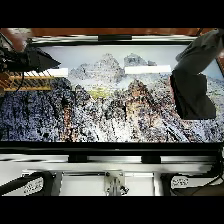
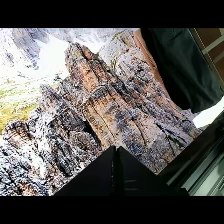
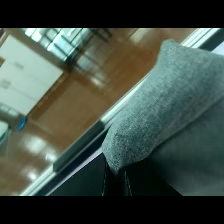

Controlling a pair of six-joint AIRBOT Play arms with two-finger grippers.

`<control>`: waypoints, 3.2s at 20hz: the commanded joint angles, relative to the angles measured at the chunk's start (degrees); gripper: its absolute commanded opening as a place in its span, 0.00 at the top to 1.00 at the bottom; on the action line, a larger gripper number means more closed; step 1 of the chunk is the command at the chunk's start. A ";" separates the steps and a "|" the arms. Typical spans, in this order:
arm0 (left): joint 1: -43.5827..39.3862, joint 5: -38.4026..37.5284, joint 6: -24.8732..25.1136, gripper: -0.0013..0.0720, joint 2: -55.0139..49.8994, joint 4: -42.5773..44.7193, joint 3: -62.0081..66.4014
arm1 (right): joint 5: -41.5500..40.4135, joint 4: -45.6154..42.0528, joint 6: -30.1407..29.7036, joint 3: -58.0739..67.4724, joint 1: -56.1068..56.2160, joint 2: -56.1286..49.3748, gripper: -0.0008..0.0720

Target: Fold the shirts.

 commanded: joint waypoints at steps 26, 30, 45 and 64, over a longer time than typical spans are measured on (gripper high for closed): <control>0.02 -0.68 0.00 0.94 0.02 -0.04 0.00 | -56.65 -32.06 3.91 -9.88 -7.21 2.75 0.91; 0.02 -0.66 0.00 0.94 0.02 -0.04 0.00 | -55.67 -31.65 6.73 -15.30 -7.17 2.73 0.89; 0.02 0.09 0.00 0.94 -0.11 1.16 0.00 | -52.39 -45.97 10.25 -2.45 -7.23 10.32 0.23; -22.73 -10.56 -22.32 0.25 -13.79 57.83 1.31 | -54.62 -26.38 -2.38 2.95 35.04 -8.61 0.19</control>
